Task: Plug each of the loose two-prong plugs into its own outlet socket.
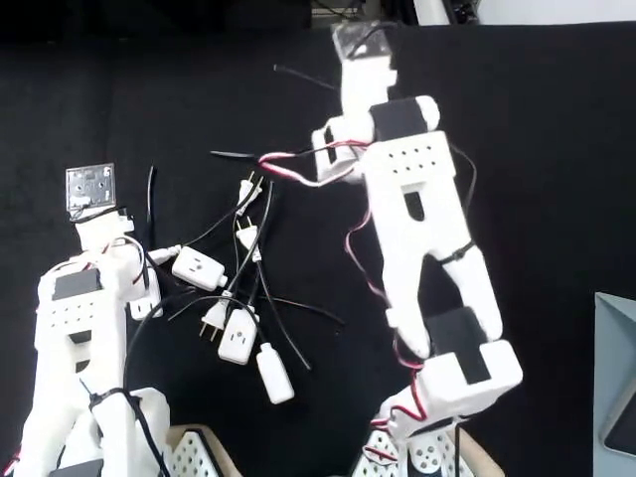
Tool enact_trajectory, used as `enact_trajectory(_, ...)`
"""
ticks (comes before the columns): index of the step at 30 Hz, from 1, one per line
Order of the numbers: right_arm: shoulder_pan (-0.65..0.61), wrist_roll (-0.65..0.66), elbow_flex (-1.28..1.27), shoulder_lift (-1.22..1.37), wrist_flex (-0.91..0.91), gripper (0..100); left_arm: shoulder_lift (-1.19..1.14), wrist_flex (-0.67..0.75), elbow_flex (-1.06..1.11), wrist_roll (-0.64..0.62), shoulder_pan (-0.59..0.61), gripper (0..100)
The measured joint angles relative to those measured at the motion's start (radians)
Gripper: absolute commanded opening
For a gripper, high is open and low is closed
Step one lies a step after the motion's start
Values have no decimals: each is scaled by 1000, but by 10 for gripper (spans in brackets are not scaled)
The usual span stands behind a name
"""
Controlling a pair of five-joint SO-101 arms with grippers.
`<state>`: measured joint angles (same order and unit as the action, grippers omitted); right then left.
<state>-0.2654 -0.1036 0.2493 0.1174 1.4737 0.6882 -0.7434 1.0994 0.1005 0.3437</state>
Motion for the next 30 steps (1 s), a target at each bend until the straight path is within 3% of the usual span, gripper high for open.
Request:
enact_trajectory(6,-83,0,0,-11,212,237,0,37,0,0,0,30)
enact_trajectory(12,-166,0,-103,-11,224,198,0,37,0,0,0,30)
enact_trajectory(18,-265,0,-377,-11,-41,84,0,37,0,0,0,30)
enact_trajectory(24,-341,0,-634,-11,-420,135,0,37,0,0,0,30)
enact_trajectory(30,-345,0,-666,-11,-523,145,0,37,0,0,0,30)
